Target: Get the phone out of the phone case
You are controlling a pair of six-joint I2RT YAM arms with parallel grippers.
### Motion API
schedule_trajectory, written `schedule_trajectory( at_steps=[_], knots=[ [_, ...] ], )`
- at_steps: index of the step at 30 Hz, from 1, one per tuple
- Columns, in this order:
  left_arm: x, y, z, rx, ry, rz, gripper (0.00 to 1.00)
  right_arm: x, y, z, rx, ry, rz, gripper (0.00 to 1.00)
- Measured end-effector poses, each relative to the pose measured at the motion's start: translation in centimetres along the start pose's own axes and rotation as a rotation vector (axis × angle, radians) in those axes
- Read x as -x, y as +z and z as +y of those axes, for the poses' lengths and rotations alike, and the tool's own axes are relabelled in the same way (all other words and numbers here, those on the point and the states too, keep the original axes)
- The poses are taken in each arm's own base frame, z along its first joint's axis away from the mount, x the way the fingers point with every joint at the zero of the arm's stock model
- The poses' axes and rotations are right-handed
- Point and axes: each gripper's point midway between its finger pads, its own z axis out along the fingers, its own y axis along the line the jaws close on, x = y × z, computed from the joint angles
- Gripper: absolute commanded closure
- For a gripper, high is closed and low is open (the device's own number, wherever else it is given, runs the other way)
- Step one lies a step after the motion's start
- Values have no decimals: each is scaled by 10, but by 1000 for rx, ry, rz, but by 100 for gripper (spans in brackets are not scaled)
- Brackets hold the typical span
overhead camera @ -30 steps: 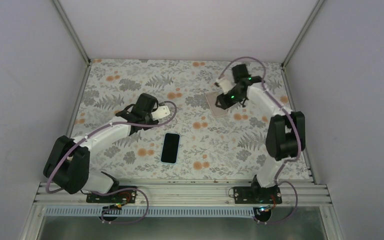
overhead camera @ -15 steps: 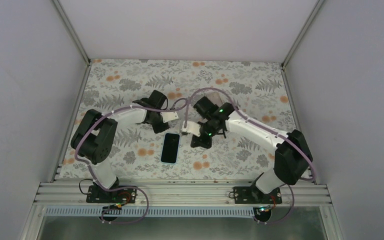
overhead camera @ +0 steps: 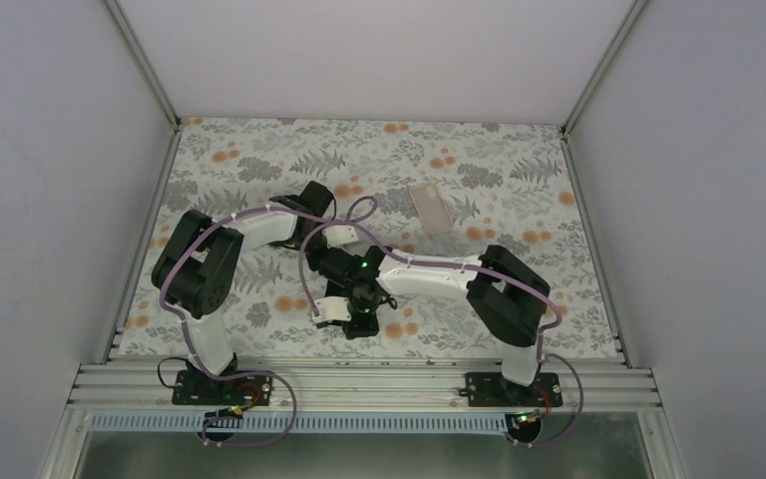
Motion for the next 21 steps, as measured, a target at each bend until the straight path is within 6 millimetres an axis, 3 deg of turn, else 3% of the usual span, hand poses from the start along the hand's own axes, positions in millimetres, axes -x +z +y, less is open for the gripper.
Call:
schedule_trajectory(
  at_steps=[5,12,21],
  knots=[
    [1,1,-3,-19,3,-7,98,11,9,-7,-8,2,1,96],
    [3,4,-6,-42,4,-19,98,5,25,-12,-28,18,41,96],
    [9,6,-6,-62,20,-40,98,2,24,-23,-103,37,34,96]
  ],
)
